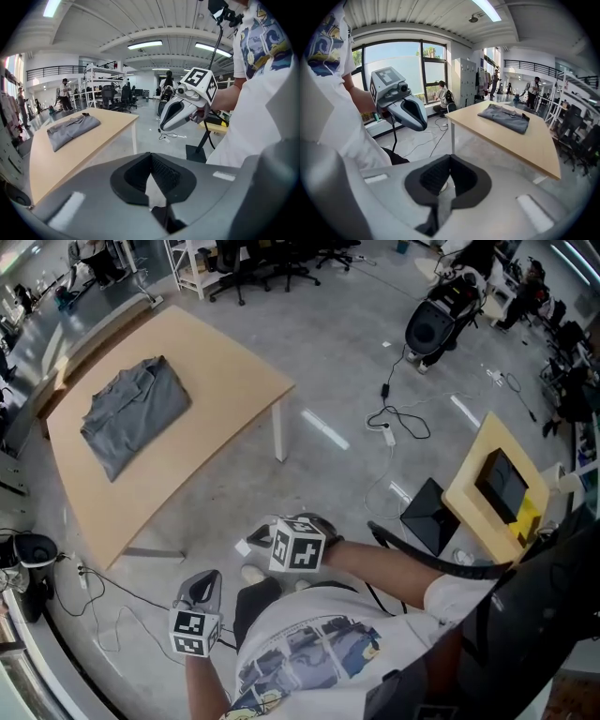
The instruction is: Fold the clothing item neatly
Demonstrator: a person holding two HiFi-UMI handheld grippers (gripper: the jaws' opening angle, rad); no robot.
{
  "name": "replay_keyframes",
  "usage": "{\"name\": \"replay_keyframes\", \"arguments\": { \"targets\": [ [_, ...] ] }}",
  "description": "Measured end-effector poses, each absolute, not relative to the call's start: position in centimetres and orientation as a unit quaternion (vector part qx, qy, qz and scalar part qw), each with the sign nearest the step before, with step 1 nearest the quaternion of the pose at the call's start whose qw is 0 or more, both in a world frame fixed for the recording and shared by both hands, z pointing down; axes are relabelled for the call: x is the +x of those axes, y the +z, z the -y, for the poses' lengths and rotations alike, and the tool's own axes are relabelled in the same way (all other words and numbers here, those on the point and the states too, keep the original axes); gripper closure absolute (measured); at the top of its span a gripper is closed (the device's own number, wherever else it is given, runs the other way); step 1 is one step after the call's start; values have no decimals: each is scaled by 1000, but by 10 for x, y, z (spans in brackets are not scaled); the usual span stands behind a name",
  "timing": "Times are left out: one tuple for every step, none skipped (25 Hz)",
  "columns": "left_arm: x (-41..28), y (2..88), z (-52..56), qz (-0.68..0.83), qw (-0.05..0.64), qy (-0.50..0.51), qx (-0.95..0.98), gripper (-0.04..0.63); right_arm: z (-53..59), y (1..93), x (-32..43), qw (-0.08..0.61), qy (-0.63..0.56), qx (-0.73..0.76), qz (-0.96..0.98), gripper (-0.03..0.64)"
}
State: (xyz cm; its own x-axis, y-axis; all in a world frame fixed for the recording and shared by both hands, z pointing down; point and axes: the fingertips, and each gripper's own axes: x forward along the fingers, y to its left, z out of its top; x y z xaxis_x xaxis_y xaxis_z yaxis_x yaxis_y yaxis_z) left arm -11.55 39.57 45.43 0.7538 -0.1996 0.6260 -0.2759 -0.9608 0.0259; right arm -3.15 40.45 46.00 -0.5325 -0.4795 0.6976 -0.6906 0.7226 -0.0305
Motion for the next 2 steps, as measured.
{"name": "replay_keyframes", "arguments": {
  "targets": [
    [-116, 457, -390, 125, 60, 328, 934, 588, -400, 461, -31, 344, 156, 340, 861, 614],
    [-117, 459, -384, 123, 61, 330, 934, 588, -395, 462, -31, 345, 158, 341, 860, 614]
  ]
}}
